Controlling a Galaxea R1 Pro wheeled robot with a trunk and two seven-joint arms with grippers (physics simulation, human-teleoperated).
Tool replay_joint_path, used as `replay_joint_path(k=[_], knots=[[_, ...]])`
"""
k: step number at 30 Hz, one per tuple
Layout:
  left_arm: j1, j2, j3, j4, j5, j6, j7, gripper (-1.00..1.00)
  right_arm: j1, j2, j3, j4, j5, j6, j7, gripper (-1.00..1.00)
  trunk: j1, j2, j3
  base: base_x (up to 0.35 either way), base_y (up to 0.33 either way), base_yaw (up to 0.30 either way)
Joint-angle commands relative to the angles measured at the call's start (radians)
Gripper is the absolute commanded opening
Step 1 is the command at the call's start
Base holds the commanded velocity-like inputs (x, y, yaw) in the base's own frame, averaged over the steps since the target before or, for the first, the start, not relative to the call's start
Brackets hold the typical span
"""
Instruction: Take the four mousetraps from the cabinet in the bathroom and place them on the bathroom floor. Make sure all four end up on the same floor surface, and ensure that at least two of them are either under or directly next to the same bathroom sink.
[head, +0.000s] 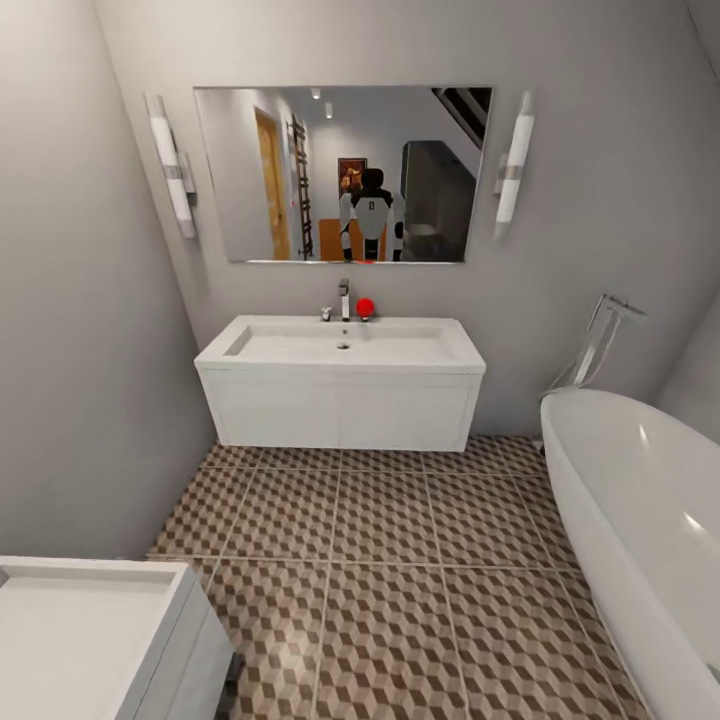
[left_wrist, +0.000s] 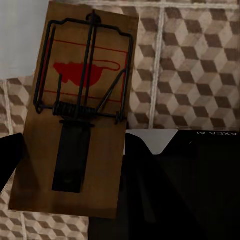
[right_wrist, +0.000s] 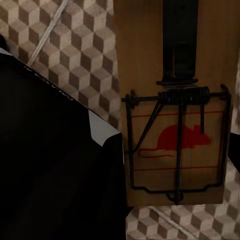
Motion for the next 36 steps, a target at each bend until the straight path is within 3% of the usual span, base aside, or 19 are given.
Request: replay_joint_path(k=[1, 36], knots=[[-0.001, 0.001, -0.004, -0.004, -0.003, 0.003, 0.007, -1.00, -0.001, -0.001, -0.008, 0.003, 0.004, -0.004, 0.004, -1.00, 0.001, -0.001, -0.001, 0.335, 0.000, 0.000], [-0.001, -0.003, -0.004, -0.007, -0.004, 0.003, 0.007, -1.00, -0.001, 0.002, -0.008, 0.007, 0.009, -0.027, 0.007, -1.00, 0.001, -0.001, -0.001, 0.334, 0.000, 0.000]])
